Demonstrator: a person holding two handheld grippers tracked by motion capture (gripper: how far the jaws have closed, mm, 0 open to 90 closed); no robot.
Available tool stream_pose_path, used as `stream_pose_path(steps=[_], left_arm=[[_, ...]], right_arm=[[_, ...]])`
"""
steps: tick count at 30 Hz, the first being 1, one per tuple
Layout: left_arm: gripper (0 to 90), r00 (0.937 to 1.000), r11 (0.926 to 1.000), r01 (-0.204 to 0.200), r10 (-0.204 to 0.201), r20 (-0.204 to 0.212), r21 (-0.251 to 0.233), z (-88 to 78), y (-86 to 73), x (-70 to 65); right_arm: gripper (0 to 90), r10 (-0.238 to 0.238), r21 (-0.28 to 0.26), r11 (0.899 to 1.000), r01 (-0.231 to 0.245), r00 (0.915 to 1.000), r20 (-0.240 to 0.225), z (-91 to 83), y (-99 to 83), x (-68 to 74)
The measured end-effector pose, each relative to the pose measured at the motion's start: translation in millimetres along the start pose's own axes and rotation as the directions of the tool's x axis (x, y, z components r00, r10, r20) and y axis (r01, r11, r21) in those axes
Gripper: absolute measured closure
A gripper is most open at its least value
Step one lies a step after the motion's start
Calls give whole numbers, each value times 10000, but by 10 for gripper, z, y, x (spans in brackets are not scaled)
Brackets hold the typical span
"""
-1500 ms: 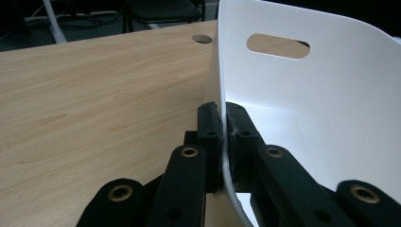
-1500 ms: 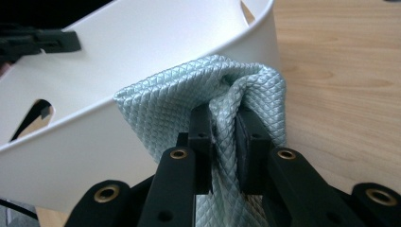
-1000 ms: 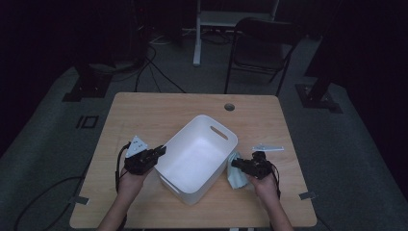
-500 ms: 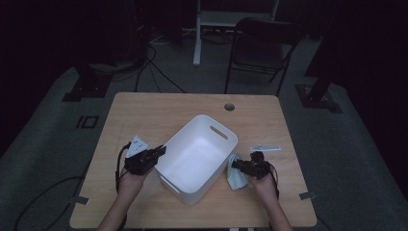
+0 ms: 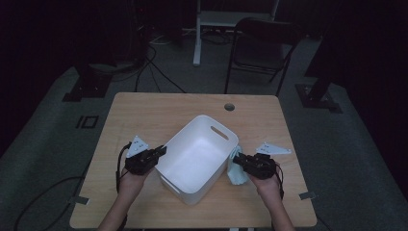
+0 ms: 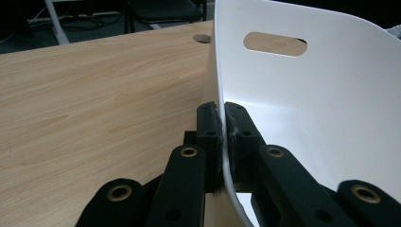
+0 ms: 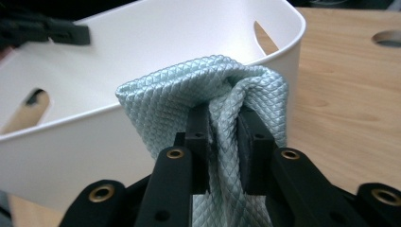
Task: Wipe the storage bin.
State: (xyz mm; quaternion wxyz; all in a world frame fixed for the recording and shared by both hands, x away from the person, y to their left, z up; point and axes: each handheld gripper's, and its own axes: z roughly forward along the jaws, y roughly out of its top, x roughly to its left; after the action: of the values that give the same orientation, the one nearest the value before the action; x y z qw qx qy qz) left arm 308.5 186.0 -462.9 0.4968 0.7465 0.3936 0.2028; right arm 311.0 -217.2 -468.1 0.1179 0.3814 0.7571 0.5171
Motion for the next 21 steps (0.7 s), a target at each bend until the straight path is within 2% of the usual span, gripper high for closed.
stream_pose_path(steps=[4,6,12,21], left_arm=[[858,10000,10000,25,-25,11,-12,0,-2,1],[858,10000,10000,1,-1,1,-13,1,-1,-4],[857,10000,10000,-25,25,-12,-10,3,-1,-11],[853,9999,9999,-101,101,-51,-5,5,1,-21]], right_arm=[[775,-383,74,9992,381,9987,349,16,-3,38],[778,-431,120,9990,426,9982,424,27,-10,35],[781,-287,280,9992,274,9984,490,75,-43,7],[782,6,872,9962,-53,9986,535,214,-143,-73]])
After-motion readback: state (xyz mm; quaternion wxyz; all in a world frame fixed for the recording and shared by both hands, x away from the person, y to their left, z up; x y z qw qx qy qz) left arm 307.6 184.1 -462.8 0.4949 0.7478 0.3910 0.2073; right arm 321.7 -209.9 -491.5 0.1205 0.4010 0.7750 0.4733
